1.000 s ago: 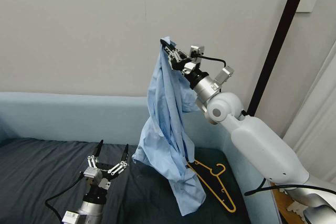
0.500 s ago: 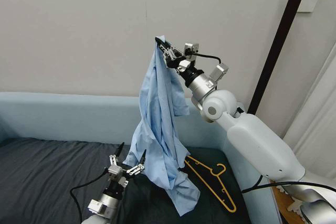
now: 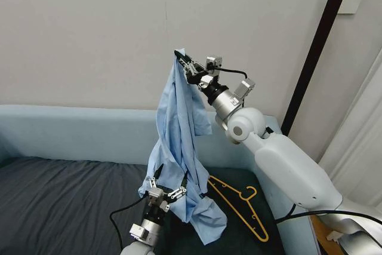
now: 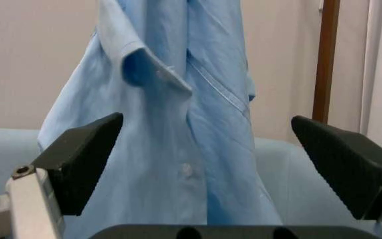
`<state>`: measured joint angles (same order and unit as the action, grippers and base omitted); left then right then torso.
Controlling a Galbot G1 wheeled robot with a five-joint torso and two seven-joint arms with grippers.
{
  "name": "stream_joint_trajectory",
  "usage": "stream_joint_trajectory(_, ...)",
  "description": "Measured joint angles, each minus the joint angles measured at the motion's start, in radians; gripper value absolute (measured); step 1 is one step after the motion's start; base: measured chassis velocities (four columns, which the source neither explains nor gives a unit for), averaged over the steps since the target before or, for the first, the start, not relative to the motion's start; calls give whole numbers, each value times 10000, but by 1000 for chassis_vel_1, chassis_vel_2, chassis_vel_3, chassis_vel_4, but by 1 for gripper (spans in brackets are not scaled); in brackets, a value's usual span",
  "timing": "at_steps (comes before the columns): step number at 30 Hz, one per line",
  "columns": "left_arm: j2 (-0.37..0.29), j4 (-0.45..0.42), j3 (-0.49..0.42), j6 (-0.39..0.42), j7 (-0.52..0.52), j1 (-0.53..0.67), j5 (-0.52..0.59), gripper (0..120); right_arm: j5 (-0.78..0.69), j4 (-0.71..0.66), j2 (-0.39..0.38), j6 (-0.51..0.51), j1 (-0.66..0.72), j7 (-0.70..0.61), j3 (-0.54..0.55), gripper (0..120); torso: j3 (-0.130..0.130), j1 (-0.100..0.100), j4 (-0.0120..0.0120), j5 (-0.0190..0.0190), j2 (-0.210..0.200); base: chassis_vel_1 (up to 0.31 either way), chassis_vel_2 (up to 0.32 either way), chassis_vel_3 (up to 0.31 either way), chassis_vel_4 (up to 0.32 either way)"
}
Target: Pick up the clothes from the sofa and hang them on the clothes hanger.
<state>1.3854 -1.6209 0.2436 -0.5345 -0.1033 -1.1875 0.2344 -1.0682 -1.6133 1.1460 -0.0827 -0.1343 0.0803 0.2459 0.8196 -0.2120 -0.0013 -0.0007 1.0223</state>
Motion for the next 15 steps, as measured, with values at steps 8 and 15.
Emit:
stream_joint_trajectory(8,122,187,-97,-4,335,463,-13,77,-2,-7,-130,0,-92,134,-127,0,0,0,0,0,0,0,0,0,0)
stream_joint_trajectory(15,296,612,-157,-9,563,762,-112,48,-24,-72,-179,0,-175,190,-169,0,0,0,0,-1,0,0,0,0,0)
